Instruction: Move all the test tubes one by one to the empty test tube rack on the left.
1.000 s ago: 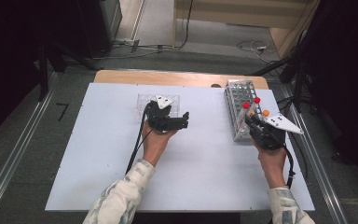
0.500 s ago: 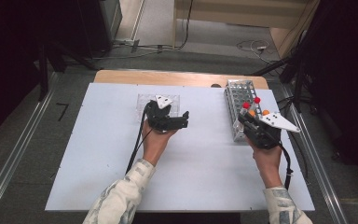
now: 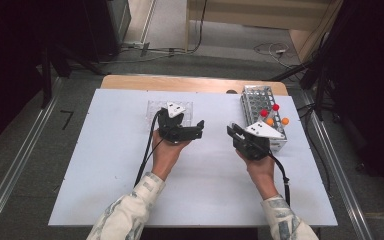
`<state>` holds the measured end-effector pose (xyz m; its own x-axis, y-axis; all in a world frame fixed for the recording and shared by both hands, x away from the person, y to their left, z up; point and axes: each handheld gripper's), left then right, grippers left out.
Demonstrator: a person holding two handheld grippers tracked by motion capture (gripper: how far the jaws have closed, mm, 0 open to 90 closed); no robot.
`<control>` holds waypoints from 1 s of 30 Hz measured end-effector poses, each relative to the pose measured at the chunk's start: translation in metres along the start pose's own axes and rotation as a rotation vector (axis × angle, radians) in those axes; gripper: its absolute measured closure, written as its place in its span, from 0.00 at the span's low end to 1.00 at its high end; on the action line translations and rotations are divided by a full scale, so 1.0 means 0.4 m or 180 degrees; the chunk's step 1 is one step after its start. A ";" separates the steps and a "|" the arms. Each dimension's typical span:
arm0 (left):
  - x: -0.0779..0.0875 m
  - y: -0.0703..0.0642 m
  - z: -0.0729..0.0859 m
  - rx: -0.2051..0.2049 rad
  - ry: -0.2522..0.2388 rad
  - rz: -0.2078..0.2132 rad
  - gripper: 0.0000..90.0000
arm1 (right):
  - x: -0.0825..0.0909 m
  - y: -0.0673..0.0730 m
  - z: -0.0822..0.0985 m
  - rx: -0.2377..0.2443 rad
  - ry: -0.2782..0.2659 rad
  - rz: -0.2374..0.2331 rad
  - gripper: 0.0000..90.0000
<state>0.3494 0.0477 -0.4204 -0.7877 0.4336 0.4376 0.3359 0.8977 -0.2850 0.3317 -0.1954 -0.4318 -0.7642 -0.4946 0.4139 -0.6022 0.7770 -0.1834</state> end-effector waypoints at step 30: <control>0.010 -0.021 0.017 -0.0262 0.0128 0.0476 0.80 | -0.128 0.143 -0.035 0.0073 0.0048 -0.0362 0.81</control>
<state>0.3400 0.0413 -0.4220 -0.7050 0.5641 0.4298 0.4902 0.8256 -0.2794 0.3397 -0.1203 -0.4510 -0.6873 -0.5730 0.4464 -0.6900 0.7070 -0.1548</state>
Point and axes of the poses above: each handheld gripper's, and its own axes: x roughly backward along the jaws, z roughly out of its underside, y roughly to its left, and after that the axes turned 9 degrees about x, right-handed
